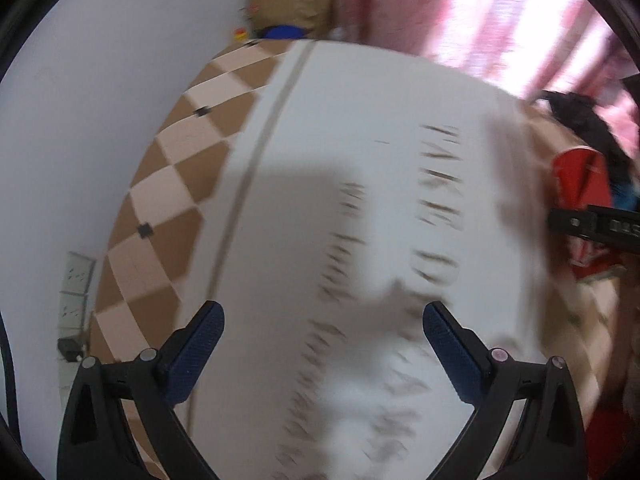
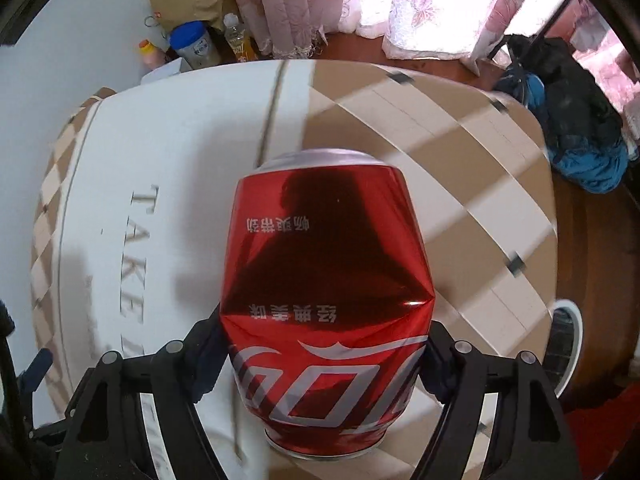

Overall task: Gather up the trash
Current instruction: 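Grasp the red cola can with the right tool while the left tool grasps the clear lid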

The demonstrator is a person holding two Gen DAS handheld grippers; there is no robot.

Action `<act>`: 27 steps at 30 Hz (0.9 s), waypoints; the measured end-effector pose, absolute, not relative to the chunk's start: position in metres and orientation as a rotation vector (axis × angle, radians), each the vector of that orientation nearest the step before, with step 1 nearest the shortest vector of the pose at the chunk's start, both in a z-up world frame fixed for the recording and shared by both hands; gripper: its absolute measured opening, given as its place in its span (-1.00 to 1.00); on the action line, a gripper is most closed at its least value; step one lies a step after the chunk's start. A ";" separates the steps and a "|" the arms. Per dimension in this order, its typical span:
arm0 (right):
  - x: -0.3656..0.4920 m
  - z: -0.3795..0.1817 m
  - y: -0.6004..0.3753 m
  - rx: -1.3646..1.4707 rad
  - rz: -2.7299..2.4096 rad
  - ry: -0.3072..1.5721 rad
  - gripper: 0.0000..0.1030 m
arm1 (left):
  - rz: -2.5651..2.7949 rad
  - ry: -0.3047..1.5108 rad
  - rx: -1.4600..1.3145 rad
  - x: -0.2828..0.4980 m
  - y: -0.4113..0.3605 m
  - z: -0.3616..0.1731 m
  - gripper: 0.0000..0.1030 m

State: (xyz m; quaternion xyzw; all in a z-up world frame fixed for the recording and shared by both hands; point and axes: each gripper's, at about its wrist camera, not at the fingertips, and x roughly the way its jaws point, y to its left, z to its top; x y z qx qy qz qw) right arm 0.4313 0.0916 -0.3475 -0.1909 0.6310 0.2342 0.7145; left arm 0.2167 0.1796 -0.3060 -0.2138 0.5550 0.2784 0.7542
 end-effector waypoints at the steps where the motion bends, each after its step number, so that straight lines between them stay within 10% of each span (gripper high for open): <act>1: 0.429 -0.342 0.078 -0.413 0.519 1.385 0.55 | 0.580 1.199 -0.464 0.214 0.170 -0.301 0.97; 11: 0.393 -0.328 -0.043 -0.300 0.465 1.369 0.55 | 0.298 1.220 -0.417 0.237 0.076 -0.308 0.88; 16: 0.381 -0.330 -0.062 -0.282 0.447 1.368 0.55 | 0.327 1.246 -0.365 0.259 0.059 -0.320 -0.29; 27: 0.356 -0.290 -0.078 -0.221 0.502 1.252 0.55 | 0.402 1.122 -0.290 0.256 0.049 -0.263 -0.29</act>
